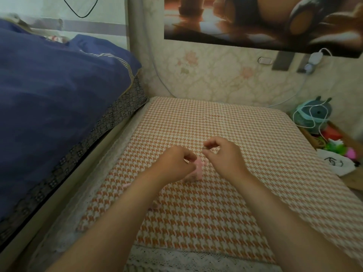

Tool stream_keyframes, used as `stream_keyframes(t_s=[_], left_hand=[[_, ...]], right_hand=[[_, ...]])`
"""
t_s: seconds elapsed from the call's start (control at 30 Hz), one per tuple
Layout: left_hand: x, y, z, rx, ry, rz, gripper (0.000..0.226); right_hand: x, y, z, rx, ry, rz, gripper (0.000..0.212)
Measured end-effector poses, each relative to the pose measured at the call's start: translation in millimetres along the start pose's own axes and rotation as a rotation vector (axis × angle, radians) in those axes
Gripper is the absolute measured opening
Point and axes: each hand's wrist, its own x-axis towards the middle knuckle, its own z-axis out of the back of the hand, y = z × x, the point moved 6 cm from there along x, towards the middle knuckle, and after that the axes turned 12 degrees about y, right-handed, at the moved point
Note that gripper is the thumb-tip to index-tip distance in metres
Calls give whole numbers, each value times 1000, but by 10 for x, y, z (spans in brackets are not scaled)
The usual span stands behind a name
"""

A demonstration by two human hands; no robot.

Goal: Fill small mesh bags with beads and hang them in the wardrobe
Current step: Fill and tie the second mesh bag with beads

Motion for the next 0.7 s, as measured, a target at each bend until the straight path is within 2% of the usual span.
stream_keyframes(t_s=[0.13, 0.37, 0.6, 0.7], left_hand=[[-32, -42, -21, -28, -19, -12, 32], [-27, -185, -105, -120, -7, -47, 30], [97, -275, -216, -146, 32, -56, 26], [140, -312, -266, -171, 24, -51, 23]], right_hand=[[-196, 266, 64, 30, 47, 81, 11], [-302, 266, 97, -174, 138, 160, 13], [-330, 107, 249, -285, 266, 95, 13], [-374, 56, 315, -332, 364, 47, 22]])
